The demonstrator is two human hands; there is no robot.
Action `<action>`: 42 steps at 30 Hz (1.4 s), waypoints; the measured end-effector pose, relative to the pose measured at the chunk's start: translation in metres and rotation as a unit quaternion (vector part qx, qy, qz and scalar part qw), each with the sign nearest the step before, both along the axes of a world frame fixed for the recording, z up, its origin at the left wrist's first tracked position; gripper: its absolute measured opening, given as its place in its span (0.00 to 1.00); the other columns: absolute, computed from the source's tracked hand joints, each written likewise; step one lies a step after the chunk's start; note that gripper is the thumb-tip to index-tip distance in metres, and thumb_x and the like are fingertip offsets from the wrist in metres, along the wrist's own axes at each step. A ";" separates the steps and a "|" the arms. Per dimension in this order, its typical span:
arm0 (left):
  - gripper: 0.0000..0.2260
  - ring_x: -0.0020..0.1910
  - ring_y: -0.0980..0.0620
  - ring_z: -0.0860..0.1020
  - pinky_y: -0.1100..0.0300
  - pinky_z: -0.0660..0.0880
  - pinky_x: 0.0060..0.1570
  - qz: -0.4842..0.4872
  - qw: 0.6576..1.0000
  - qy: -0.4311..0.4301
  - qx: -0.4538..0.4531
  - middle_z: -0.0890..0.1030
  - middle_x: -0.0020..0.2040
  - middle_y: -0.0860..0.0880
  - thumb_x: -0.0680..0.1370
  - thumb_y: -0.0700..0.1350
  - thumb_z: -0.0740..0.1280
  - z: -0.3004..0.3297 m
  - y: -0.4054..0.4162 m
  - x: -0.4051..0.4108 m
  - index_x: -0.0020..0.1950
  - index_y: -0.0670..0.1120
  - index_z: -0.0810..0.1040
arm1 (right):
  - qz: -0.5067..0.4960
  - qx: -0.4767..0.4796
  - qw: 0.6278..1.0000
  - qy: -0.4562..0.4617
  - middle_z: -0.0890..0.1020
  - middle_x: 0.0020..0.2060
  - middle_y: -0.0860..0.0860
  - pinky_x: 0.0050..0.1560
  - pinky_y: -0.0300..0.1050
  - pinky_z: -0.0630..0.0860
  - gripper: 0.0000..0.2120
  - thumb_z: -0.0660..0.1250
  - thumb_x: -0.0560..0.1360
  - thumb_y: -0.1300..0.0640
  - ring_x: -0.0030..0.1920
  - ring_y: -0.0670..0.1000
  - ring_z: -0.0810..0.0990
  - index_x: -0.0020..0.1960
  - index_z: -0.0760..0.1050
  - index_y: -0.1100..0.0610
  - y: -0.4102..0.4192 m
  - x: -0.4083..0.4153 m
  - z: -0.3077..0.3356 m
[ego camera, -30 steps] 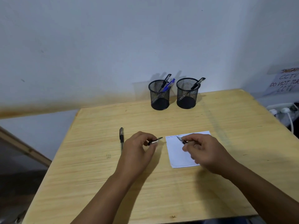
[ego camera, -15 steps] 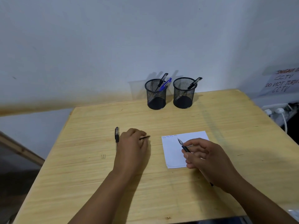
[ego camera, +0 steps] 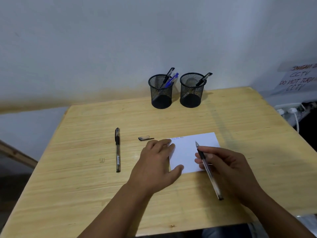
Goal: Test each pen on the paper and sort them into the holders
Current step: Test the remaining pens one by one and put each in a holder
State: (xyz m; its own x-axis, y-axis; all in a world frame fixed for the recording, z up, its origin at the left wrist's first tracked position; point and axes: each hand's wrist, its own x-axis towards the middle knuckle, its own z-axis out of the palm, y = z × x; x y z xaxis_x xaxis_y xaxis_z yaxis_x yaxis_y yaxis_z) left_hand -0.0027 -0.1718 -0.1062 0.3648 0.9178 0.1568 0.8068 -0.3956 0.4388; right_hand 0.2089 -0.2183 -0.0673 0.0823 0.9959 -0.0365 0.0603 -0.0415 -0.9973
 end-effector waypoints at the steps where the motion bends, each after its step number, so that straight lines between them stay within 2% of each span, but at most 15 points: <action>1: 0.29 0.68 0.51 0.64 0.50 0.66 0.66 0.001 1.000 0.004 0.005 0.70 0.72 0.54 0.71 0.64 0.64 0.000 0.000 0.000 0.68 0.50 0.74 | -0.007 -0.002 1.000 0.017 0.88 0.46 0.54 0.49 0.46 0.83 0.14 0.65 0.77 0.70 0.47 0.54 0.87 0.52 0.84 0.55 0.001 0.002 -0.001; 4: 0.29 0.67 0.50 0.65 0.49 0.68 0.65 0.001 1.000 0.010 0.012 0.71 0.72 0.53 0.71 0.64 0.64 -0.001 0.000 0.000 0.68 0.50 0.74 | -0.030 0.005 0.999 0.044 0.88 0.45 0.55 0.49 0.42 0.82 0.15 0.70 0.72 0.73 0.47 0.53 0.87 0.51 0.84 0.57 0.006 0.004 0.000; 7: 0.29 0.67 0.50 0.66 0.50 0.68 0.65 0.008 1.000 0.012 0.014 0.71 0.72 0.53 0.71 0.64 0.64 -0.002 -0.001 0.000 0.68 0.50 0.74 | -0.068 0.021 0.997 -0.028 0.88 0.40 0.51 0.46 0.36 0.80 0.11 0.75 0.70 0.66 0.42 0.47 0.86 0.49 0.84 0.54 0.013 0.002 0.001; 9: 0.29 0.67 0.50 0.65 0.50 0.68 0.65 0.009 1.000 0.016 0.015 0.71 0.71 0.53 0.71 0.65 0.64 -0.003 -0.001 0.001 0.67 0.50 0.74 | -0.096 0.013 0.994 -0.042 0.87 0.36 0.49 0.42 0.38 0.80 0.07 0.74 0.73 0.61 0.36 0.47 0.85 0.46 0.84 0.50 0.020 -0.002 0.003; 11: 0.29 0.67 0.51 0.64 0.52 0.67 0.65 0.009 1.000 0.016 0.014 0.71 0.71 0.54 0.71 0.65 0.64 -0.004 0.000 0.000 0.67 0.51 0.74 | -0.114 0.018 0.990 -0.084 0.85 0.33 0.43 0.36 0.31 0.75 0.05 0.71 0.75 0.57 0.33 0.42 0.82 0.44 0.83 0.47 0.028 -0.006 0.005; 13: 0.29 0.67 0.52 0.64 0.53 0.66 0.66 0.011 1.000 0.012 0.011 0.71 0.71 0.54 0.70 0.65 0.64 -0.004 0.000 0.001 0.66 0.52 0.74 | -0.116 0.019 0.985 -0.126 0.85 0.34 0.40 0.36 0.29 0.73 0.04 0.71 0.75 0.55 0.35 0.39 0.82 0.45 0.83 0.46 0.035 -0.009 0.010; 16: 0.29 0.67 0.52 0.64 0.52 0.66 0.66 0.014 1.000 0.008 0.012 0.71 0.71 0.55 0.70 0.65 0.65 -0.003 0.000 0.001 0.65 0.52 0.75 | -0.107 0.019 0.979 -0.172 0.86 0.42 0.42 0.45 0.33 0.76 0.06 0.71 0.74 0.56 0.45 0.39 0.83 0.48 0.83 0.48 0.044 -0.011 0.018; 19: 0.29 0.67 0.52 0.64 0.51 0.68 0.65 0.014 1.000 0.008 0.013 0.71 0.71 0.55 0.69 0.66 0.65 -0.002 0.001 0.001 0.65 0.51 0.76 | -0.091 0.039 0.978 -0.183 0.86 0.42 0.40 0.42 0.24 0.74 0.07 0.73 0.72 0.59 0.45 0.35 0.82 0.48 0.84 0.49 0.052 -0.010 0.027; 20: 0.29 0.67 0.52 0.64 0.52 0.68 0.65 0.014 1.000 0.007 0.012 0.71 0.71 0.55 0.69 0.66 0.65 -0.002 0.001 0.001 0.65 0.52 0.75 | -0.087 0.041 0.979 -0.178 0.86 0.41 0.40 0.42 0.25 0.74 0.07 0.74 0.72 0.59 0.45 0.34 0.82 0.47 0.83 0.48 0.055 -0.011 0.029; 24: 0.30 0.68 0.53 0.64 0.52 0.67 0.66 0.014 1.000 0.007 0.008 0.71 0.70 0.55 0.69 0.66 0.65 -0.003 0.001 0.000 0.66 0.52 0.75 | -0.104 0.019 0.977 -0.184 0.86 0.36 0.43 0.47 0.42 0.80 0.04 0.74 0.71 0.56 0.39 0.41 0.85 0.44 0.83 0.49 0.072 -0.017 0.016; 27: 0.29 0.67 0.53 0.64 0.54 0.66 0.65 0.010 1.000 0.023 0.009 0.71 0.70 0.55 0.69 0.66 0.64 -0.002 0.002 0.000 0.66 0.52 0.75 | -0.112 0.011 0.974 -0.197 0.86 0.35 0.46 0.47 0.44 0.81 0.03 0.73 0.73 0.55 0.38 0.43 0.85 0.46 0.81 0.51 0.080 -0.021 -0.004; 31: 0.28 0.67 0.53 0.63 0.56 0.63 0.64 0.011 0.999 0.030 0.010 0.70 0.70 0.56 0.69 0.67 0.63 -0.001 0.002 0.001 0.65 0.53 0.74 | -0.126 0.017 0.965 -0.229 0.84 0.36 0.43 0.43 0.34 0.74 0.03 0.72 0.74 0.52 0.39 0.39 0.82 0.45 0.81 0.51 0.081 -0.023 -0.022; 35: 0.30 0.68 0.54 0.64 0.55 0.64 0.65 0.015 0.999 0.034 0.002 0.70 0.71 0.56 0.69 0.67 0.63 -0.002 0.003 0.001 0.66 0.54 0.74 | -0.117 0.022 0.958 -0.259 0.84 0.35 0.42 0.40 0.26 0.70 0.02 0.71 0.74 0.52 0.40 0.37 0.81 0.44 0.81 0.50 0.079 -0.023 -0.025; 37: 0.30 0.68 0.53 0.64 0.53 0.67 0.65 0.015 0.999 0.033 0.002 0.70 0.71 0.57 0.69 0.68 0.63 -0.002 0.004 0.001 0.66 0.54 0.74 | -0.110 0.029 0.956 -0.271 0.83 0.34 0.42 0.39 0.22 0.69 0.03 0.71 0.74 0.52 0.42 0.33 0.79 0.44 0.81 0.51 0.079 -0.022 -0.026; 42: 0.30 0.67 0.53 0.65 0.51 0.69 0.64 0.021 1.000 0.022 -0.002 0.71 0.70 0.57 0.68 0.67 0.65 -0.003 0.004 0.002 0.65 0.54 0.75 | -0.111 0.034 0.952 -0.282 0.81 0.34 0.38 0.40 0.20 0.69 0.03 0.72 0.74 0.53 0.40 0.27 0.77 0.44 0.82 0.52 0.079 -0.021 -0.027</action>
